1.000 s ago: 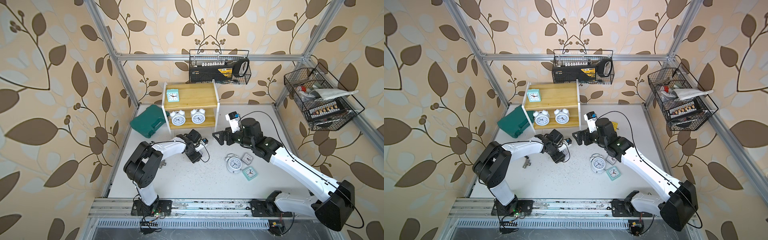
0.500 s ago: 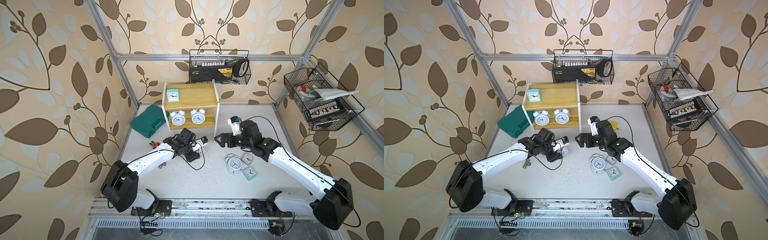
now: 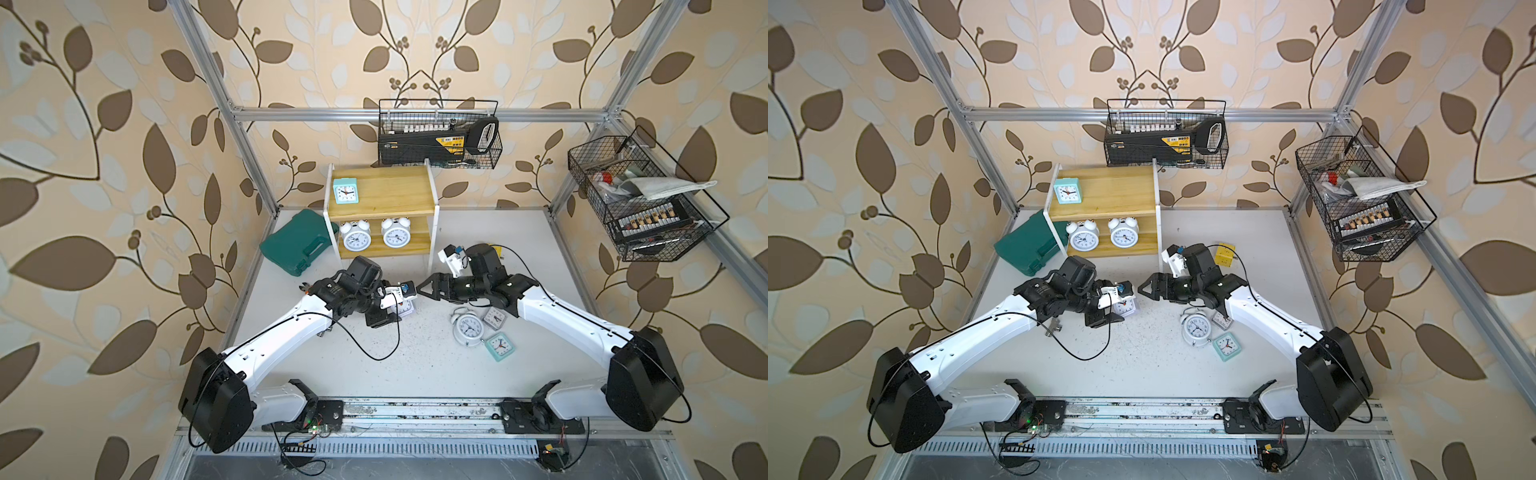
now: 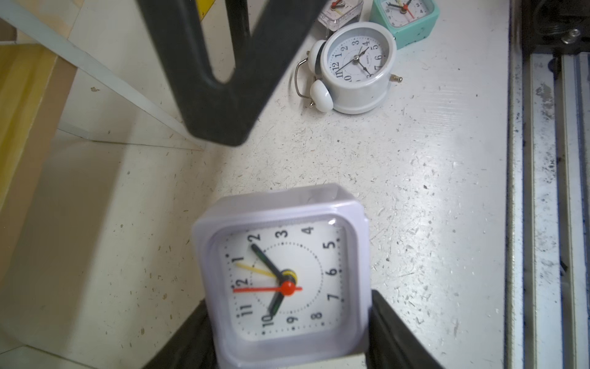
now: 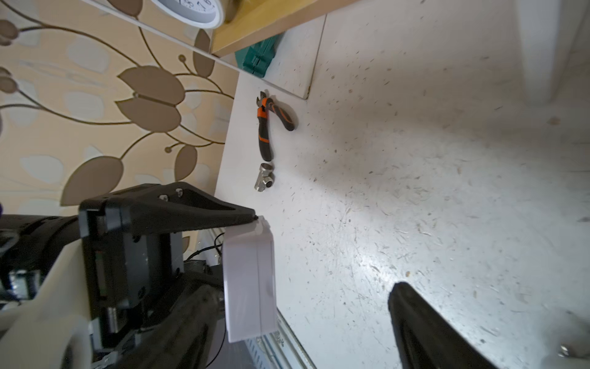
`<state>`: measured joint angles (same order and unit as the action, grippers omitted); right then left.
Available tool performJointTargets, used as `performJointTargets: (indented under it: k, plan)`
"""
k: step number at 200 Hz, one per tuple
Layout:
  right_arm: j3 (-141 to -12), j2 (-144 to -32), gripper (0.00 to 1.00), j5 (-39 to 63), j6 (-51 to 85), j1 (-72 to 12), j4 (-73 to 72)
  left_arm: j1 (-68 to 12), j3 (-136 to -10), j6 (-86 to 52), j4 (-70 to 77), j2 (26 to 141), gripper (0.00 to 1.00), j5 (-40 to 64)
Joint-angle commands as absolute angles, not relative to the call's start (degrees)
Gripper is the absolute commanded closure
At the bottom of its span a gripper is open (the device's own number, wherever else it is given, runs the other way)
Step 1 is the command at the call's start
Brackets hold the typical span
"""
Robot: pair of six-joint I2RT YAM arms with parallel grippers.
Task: Place the alarm clocks on the shelf by style
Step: Pick up the alarm from the center of the board.
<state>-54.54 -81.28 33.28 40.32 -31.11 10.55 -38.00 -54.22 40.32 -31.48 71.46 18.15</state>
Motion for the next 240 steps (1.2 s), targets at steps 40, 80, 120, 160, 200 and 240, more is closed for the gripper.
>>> performJointTargets:
  k: [40, 80, 120, 160, 200, 240]
  plan:
    - [-56.6, -86.4, 0.23, 42.1, 42.8, -33.5, 5.8, -38.6, -53.4, 42.6, -31.3, 69.9, 0.52, 20.3]
    - [-58.1, -88.3, 0.32, 41.7, 42.1, -34.0, 6.3, -38.6, -52.9, 42.5, -31.3, 69.1, 0.52, 20.4]
    - [-58.8, -89.8, 0.44, 42.2, 41.9, -34.5, 6.0, -38.6, -52.7, 42.5, -31.3, 68.8, 0.52, 20.6]
    - [-58.9, -90.2, 0.54, 42.1, 41.5, -34.6, 6.0, -38.6, -52.5, 42.5, -31.1, 68.5, 0.52, 20.7]
    - [-58.5, -89.7, 0.73, 41.9, 40.2, -34.5, 6.2, -38.6, -52.2, 42.1, -31.1, 68.1, 0.50, 20.7]
    - [-57.5, -88.2, 0.78, 42.1, 38.5, -33.3, 6.3, -38.5, -52.4, 40.7, -31.8, 68.4, 0.22, 20.8]
